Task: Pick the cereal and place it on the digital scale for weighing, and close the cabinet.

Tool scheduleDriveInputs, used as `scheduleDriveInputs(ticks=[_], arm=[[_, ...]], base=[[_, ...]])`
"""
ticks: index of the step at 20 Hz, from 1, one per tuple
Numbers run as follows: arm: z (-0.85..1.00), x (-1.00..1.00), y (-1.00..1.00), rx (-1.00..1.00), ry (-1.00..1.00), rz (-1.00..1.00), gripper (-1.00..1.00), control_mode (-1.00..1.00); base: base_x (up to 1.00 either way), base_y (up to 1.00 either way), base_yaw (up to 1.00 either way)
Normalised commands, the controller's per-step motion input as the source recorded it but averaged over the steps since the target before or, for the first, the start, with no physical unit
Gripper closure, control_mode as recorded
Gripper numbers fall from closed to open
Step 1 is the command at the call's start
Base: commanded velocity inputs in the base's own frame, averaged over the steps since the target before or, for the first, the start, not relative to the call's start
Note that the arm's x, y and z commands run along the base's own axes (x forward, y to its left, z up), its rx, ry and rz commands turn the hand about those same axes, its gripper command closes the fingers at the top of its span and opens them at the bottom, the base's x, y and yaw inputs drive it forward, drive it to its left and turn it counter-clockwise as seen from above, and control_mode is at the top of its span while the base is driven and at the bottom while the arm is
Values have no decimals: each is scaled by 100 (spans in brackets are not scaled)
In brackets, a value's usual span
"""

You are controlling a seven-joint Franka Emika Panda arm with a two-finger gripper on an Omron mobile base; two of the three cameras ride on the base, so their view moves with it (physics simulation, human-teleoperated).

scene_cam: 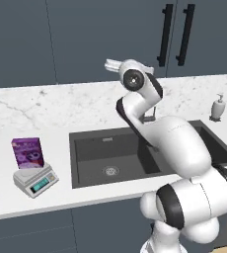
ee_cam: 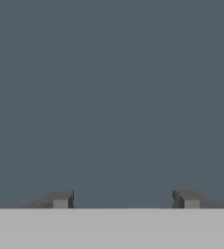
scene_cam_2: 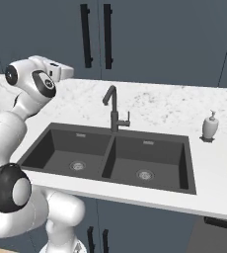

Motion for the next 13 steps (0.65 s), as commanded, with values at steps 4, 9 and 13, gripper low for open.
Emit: scheduleDriveInputs(ticks=[4, 9, 13], arm=[[46, 63, -7, 4, 0, 2, -100, -100], [4, 99, -18, 2, 0, 2, -100, -100], [0, 100, -33, 6, 0, 4, -100, -100]], base=[[0, 0, 0], [0, 0, 0], [0, 0, 0]])
